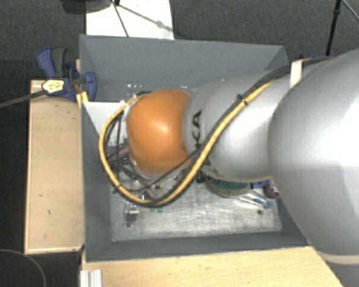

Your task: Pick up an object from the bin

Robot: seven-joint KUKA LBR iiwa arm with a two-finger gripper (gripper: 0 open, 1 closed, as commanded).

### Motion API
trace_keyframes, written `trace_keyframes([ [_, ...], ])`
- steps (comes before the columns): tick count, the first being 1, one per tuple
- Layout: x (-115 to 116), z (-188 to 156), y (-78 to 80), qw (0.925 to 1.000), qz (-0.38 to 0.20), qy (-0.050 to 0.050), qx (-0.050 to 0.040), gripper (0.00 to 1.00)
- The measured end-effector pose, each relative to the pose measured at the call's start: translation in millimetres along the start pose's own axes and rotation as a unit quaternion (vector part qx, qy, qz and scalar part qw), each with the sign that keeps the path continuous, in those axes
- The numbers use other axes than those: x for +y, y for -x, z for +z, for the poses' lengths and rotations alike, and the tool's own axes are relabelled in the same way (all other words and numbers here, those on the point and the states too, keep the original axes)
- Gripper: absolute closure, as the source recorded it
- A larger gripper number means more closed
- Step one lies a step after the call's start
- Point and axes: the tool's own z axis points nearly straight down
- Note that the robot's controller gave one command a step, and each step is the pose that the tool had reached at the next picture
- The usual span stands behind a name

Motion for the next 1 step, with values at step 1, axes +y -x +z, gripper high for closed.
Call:
trace_keyframes([
  [1, -50.3, 65.3, 71.1, 0.9997, 0.021, -0.001, 0.0126, 0.0],
])
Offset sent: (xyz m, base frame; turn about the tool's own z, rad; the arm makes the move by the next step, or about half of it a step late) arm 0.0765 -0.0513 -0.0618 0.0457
